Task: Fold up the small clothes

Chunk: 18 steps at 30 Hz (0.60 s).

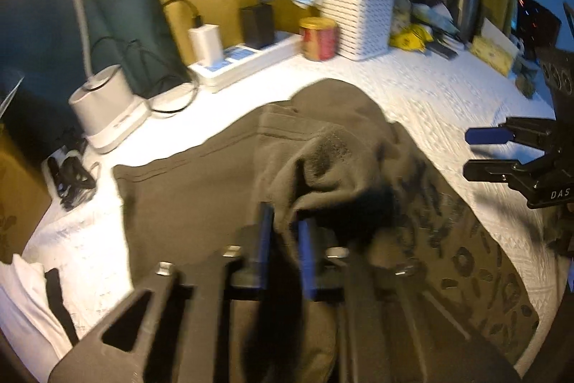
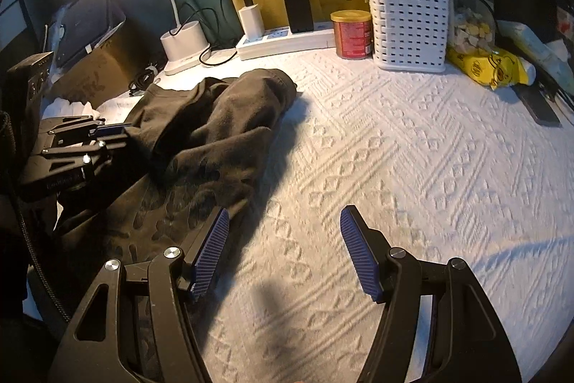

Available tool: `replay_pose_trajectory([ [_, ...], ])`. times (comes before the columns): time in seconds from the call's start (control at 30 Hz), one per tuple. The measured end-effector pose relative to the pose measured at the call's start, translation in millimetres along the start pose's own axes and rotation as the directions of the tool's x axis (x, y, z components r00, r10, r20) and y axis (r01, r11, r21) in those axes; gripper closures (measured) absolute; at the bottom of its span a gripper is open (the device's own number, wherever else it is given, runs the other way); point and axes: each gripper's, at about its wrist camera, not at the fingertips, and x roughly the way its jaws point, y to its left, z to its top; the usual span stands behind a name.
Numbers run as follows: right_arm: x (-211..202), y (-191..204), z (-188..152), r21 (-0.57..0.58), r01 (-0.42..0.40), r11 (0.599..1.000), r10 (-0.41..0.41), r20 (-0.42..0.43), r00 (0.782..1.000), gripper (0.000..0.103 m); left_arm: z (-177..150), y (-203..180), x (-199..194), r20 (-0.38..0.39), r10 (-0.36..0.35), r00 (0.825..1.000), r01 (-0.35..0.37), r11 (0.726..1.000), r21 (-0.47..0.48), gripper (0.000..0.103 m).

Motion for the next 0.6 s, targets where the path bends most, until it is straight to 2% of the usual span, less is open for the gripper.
replay_pose_trajectory([
  [0.17, 10, 6, 9, -0.012, 0.015, 1.000, -0.015, -0.015, 1.000, 0.035, -6, 33, -6, 0.035, 0.017, 0.999, -0.014, 0.997, -0.075, 0.097],
  [0.5, 29, 15, 31, -0.036, 0.030, 0.999, -0.031, -0.025, 0.999, 0.035, -21, 90, -1, 0.040, 0.055, 0.998, -0.047, 0.981, -0.188, 0.101],
  [0.6, 35, 15, 39, -0.029, 0.032, 0.999, -0.033, -0.025, 0.999, 0.035, -25, 103, -2, 0.042, 0.020, 0.999, -0.010, 0.973, -0.232, 0.101],
])
